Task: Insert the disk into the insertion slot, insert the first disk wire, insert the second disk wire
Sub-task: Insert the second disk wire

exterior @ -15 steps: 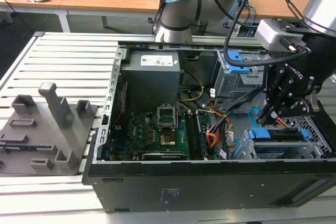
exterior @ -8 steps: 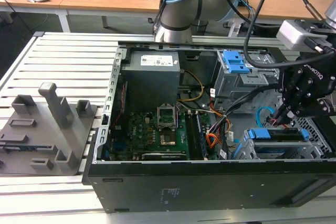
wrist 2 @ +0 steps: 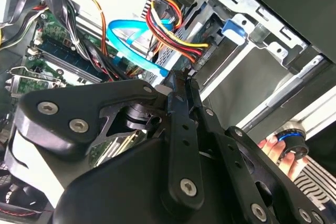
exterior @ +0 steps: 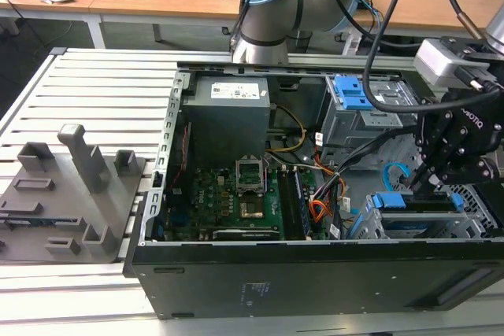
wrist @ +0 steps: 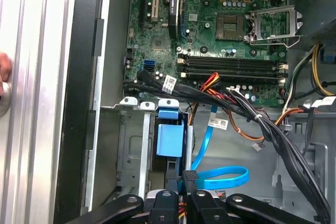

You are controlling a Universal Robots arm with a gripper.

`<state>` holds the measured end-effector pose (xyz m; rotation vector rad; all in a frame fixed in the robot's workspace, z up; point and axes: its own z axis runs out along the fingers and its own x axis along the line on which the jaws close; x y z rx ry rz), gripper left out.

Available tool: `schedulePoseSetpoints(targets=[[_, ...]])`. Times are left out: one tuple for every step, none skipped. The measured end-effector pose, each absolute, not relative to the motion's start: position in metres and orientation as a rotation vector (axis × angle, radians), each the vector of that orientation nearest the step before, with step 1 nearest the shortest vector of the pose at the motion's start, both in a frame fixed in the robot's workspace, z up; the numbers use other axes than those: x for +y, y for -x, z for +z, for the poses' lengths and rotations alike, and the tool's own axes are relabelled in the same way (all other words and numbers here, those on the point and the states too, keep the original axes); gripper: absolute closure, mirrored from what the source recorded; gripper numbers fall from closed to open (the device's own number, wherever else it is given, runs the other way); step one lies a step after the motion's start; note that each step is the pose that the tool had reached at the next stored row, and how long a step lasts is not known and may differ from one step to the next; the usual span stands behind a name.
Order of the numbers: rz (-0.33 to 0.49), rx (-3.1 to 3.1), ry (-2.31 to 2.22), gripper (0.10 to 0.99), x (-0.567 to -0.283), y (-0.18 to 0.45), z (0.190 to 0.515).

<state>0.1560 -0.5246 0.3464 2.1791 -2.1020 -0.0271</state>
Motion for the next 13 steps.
schedulePoseSetpoints(targets=[[-0.027,-2.102,-2.179,0.925,-0.5247,-0.1566,0.346],[-0.027,-2.102,-2.179,0.925,-0.5249,-0.1569,0.3455],[-0.027,-2.102,-2.179,0.925,-0.525,-0.1573,0.3452],[-0.027,-2.102,-2.179,0.925,-0.5255,-0.1575,0.3449],[-0.027,-2.102,-2.179,0.925,-0.5272,-0.1577,0.3439],[-0.027,-2.102,-2.179,0.925,-0.5277,-0.1577,0.3436],[-0.027,-2.102,-2.179,0.925,-0.5283,-0.1578,0.3433],[-0.027,-2.102,-2.179,0.925,-0.5292,-0.1584,0.343],[-0.027,-2.102,-2.179,0.925,-0.53,-0.1596,0.3428],[-0.027,-2.102,-2.179,0.925,-0.5303,-0.1605,0.3425],[-0.027,-2.102,-2.179,0.925,-0.5305,-0.1611,0.3422],[-0.027,-2.102,-2.179,0.925,-0.5306,-0.1615,0.3422],[-0.027,-2.102,-2.179,0.925,-0.5307,-0.1618,0.342]])
